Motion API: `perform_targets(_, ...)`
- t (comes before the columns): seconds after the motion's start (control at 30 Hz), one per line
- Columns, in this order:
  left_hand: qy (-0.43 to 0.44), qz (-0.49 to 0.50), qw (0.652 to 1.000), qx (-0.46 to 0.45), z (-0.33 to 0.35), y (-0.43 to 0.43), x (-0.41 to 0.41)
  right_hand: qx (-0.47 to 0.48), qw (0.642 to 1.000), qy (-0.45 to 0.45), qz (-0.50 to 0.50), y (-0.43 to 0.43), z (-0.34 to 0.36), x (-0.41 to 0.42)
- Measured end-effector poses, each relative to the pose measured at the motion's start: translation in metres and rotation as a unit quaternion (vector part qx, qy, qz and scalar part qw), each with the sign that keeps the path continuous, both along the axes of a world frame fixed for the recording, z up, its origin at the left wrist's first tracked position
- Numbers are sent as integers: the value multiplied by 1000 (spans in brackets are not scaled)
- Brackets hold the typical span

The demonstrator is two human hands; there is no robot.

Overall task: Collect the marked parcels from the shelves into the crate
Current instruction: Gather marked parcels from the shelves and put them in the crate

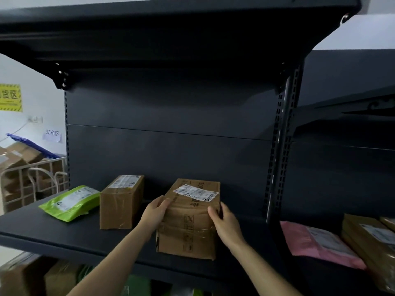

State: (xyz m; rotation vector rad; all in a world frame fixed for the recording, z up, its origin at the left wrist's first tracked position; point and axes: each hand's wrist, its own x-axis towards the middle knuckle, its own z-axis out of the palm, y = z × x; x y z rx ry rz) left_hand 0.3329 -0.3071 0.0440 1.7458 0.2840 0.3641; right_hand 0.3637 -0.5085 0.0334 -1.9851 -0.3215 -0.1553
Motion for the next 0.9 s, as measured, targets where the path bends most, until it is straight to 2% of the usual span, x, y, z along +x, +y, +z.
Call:
perform_targets(0.07, -12, 54, 987, 152, 2, -2, 2, -26, 1000, -12, -8, -8, -2, 1)
perform_targets(0.13, -79, 116, 945, 296, 7, -14, -1, -66, 997, -34, -22, -19, -5, 1)
perform_targets(0.2, -150, 113, 905, 380, 13, -36, -4, -109, 992, -55, -38, -35, -8, 1)
perform_targets(0.27, -180, 80, 880, 432, 16, -62, -5, -151, 984, -78, -55, -54, -11, -1)
perform_targets(0.43, -218, -18, 846, 486, 10, -129, -3, -277, 944, -149, -103, -115, -17, -10)
perform_targets(0.63, -176, -102, 833, 515, -13, -198, 15, -389, 893, -161, -161, -204, -17, -20)
perform_targets(0.9, -123, -146, 835, 515, -32, -279, 36, -403, 880, -151, -202, -292, -12, -36)
